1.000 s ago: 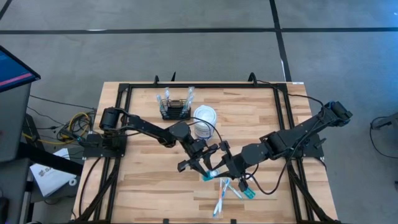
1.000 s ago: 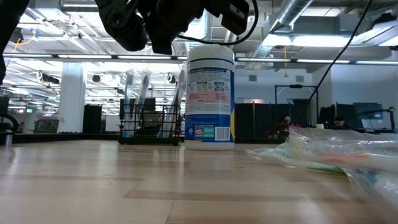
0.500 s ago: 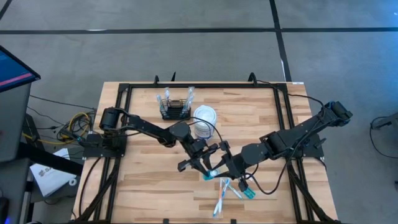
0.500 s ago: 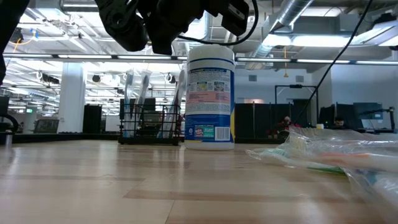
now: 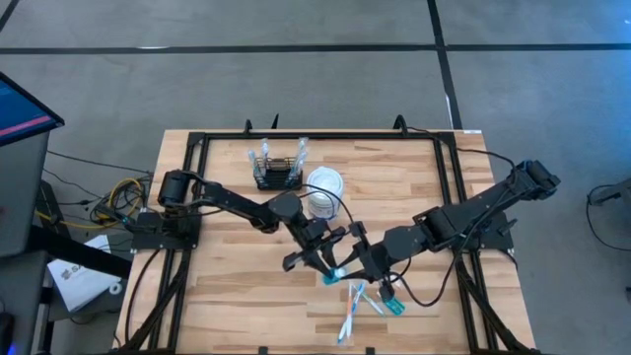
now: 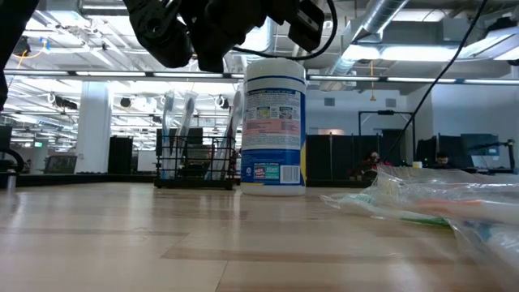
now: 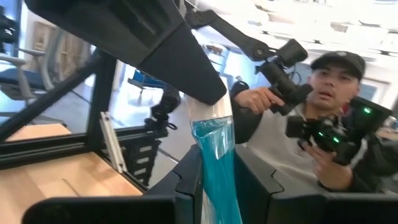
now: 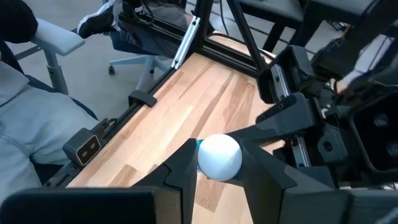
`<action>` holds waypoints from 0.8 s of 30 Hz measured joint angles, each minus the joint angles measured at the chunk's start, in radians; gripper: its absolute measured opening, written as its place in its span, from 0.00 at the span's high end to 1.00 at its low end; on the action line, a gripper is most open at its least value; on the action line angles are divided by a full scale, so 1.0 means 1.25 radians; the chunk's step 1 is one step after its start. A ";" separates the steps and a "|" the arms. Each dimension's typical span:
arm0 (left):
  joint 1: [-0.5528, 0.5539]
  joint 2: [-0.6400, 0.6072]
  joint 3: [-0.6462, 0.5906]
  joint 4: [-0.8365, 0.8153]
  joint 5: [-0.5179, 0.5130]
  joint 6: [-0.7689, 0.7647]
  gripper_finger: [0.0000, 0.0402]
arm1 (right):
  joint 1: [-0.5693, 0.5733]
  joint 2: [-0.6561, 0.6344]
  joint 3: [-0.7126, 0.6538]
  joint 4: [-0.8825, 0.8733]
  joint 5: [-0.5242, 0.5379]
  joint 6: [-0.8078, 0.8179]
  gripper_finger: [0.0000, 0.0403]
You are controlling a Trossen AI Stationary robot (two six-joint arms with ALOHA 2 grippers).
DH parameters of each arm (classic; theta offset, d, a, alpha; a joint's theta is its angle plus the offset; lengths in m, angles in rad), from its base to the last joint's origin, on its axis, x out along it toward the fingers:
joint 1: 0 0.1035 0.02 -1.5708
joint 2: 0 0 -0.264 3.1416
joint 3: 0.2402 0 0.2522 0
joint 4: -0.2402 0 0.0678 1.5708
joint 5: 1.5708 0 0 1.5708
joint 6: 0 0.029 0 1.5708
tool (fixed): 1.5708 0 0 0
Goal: Pick & Place toothbrushing station
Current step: Put the top blue mouthwash into the mesh organizer
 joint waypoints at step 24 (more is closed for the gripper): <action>-0.045 -0.451 -0.353 -0.137 -0.291 0.206 0.86 | 0.003 -0.039 -0.002 -0.049 0.018 0.040 0.76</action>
